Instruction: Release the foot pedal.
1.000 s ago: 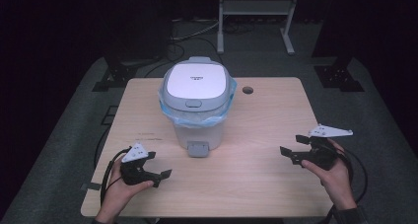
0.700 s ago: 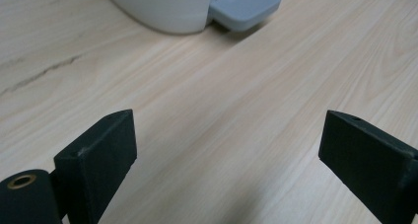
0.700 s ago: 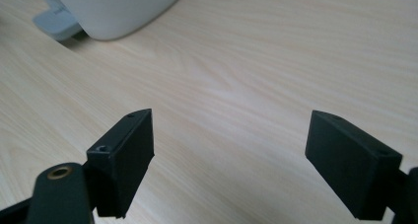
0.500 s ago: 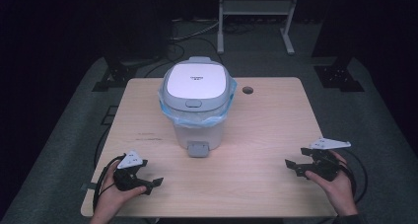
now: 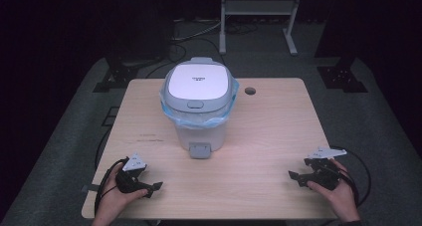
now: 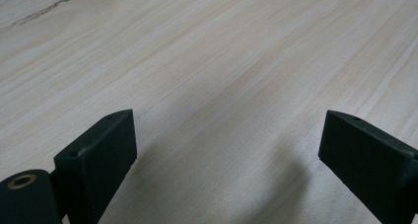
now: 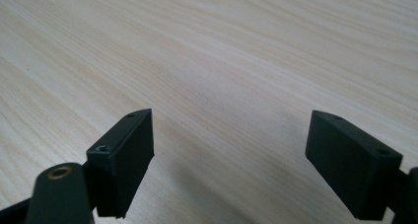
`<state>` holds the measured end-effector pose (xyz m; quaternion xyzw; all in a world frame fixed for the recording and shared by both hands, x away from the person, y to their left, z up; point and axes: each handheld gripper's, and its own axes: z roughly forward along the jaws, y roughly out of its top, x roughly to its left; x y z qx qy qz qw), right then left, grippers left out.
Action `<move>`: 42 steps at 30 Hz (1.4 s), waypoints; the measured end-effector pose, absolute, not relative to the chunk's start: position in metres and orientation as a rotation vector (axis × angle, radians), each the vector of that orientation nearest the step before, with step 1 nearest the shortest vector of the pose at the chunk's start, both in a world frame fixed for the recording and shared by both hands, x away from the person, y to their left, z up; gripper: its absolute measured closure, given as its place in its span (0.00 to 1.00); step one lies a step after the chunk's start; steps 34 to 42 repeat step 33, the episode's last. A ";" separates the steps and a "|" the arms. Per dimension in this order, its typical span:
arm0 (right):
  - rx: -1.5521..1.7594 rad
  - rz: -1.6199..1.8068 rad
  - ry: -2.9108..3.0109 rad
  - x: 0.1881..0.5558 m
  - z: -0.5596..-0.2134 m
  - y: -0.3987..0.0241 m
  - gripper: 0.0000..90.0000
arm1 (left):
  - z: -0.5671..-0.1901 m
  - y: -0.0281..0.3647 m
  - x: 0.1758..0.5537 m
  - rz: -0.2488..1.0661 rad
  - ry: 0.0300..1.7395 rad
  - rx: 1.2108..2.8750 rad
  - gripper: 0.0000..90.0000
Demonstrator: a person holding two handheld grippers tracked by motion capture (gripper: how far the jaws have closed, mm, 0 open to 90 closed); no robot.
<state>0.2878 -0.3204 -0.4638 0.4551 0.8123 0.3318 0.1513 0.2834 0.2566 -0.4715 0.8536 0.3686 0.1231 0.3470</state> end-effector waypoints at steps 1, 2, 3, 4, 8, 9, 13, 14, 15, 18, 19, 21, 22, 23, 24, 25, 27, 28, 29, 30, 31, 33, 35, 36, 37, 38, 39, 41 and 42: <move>1.314 0.949 2.332 0.288 -0.465 -0.321 0.19 | -0.472 0.257 0.284 0.319 0.956 2.218 0.07; 1.314 0.949 2.332 0.288 -0.465 -0.321 0.19 | -0.472 0.257 0.284 0.319 0.956 2.218 0.07; 1.315 0.936 2.332 0.287 -0.466 -0.321 0.19 | -0.473 0.257 0.284 0.319 0.955 2.227 0.07; 1.315 0.936 2.332 0.287 -0.466 -0.321 0.19 | -0.473 0.257 0.284 0.319 0.955 2.227 0.07; 1.314 0.910 2.340 0.286 -0.470 -0.322 0.19 | -0.475 0.256 0.284 0.325 0.955 2.233 0.07; 1.314 0.910 2.340 0.286 -0.470 -0.322 0.19 | -0.475 0.256 0.284 0.326 0.954 2.231 0.07; 1.334 0.893 2.340 0.285 -0.474 -0.325 0.19 | -0.476 0.256 0.284 0.344 0.938 2.230 0.07; 1.336 0.891 2.340 0.284 -0.474 -0.325 0.19 | -0.477 0.256 0.284 0.352 0.933 2.231 0.07; 1.335 0.886 2.343 0.284 -0.475 -0.326 0.19 | -0.477 0.256 0.284 0.356 0.931 2.233 0.07; 1.323 0.873 2.339 0.284 -0.476 -0.327 0.18 | -0.478 0.255 0.284 0.376 0.917 2.244 0.07; 1.320 0.871 2.338 0.283 -0.476 -0.328 0.18 | -0.478 0.255 0.284 0.380 0.915 2.244 0.07; 1.322 0.869 2.333 0.283 -0.477 -0.329 0.17 | -0.479 0.254 0.284 0.379 0.916 2.245 0.04; 1.317 0.871 2.330 0.282 -0.477 -0.329 0.17 | -0.479 0.254 0.284 0.379 0.917 2.244 0.04; 1.312 0.873 2.330 0.282 -0.477 -0.330 0.17 | -0.479 0.254 0.284 0.379 0.915 2.243 0.03; 1.304 0.875 2.331 0.282 -0.478 -0.330 0.15 | -0.479 0.254 0.284 0.379 0.914 2.243 0.03; 1.298 0.877 2.334 0.282 -0.478 -0.330 0.15 | -0.480 0.254 0.284 0.379 0.913 2.242 0.02; 1.297 0.878 2.332 0.282 -0.478 -0.330 0.15 | -0.480 0.253 0.283 0.380 0.909 2.237 0.01; 1.297 0.879 2.331 0.282 -0.478 -0.330 0.15 | -0.481 0.253 0.283 0.381 0.909 2.235 0.01; 1.296 0.879 2.331 0.282 -0.479 -0.330 0.14 | -0.481 0.253 0.283 0.382 0.907 2.234 0.01; 1.295 0.880 2.331 0.282 -0.479 -0.330 0.14 | -0.481 0.253 0.284 0.383 0.903 2.232 0.00; 1.292 0.883 2.330 0.282 -0.479 -0.330 0.14 | -0.482 0.253 0.284 0.383 0.900 2.231 0.00; 1.290 0.886 2.328 0.282 -0.479 -0.329 0.14 | -0.483 0.252 0.284 0.385 0.894 2.223 0.00; 1.290 0.886 2.328 0.282 -0.479 -0.329 0.14 | -0.483 0.252 0.284 0.385 0.894 2.223 0.00; 1.290 0.886 2.328 0.282 -0.479 -0.329 0.14 | -0.483 0.252 0.284 0.385 0.894 2.223 0.00; 1.290 0.886 2.328 0.282 -0.479 -0.329 0.14 | -0.483 0.252 0.284 0.385 0.894 2.223 0.00; 1.290 0.886 2.328 0.282 -0.479 -0.329 0.14 | -0.483 0.252 0.284 0.385 0.894 2.223 0.00; 1.290 0.886 2.328 0.282 -0.479 -0.329 0.14 | -0.483 0.252 0.284 0.385 0.894 2.223 0.00; 1.290 0.886 2.328 0.282 -0.479 -0.329 0.14 | -0.483 0.252 0.284 0.385 0.894 2.223 0.00; 1.290 0.886 2.328 0.282 -0.479 -0.329 0.14 | -0.483 0.252 0.284 0.385 0.894 2.223 0.00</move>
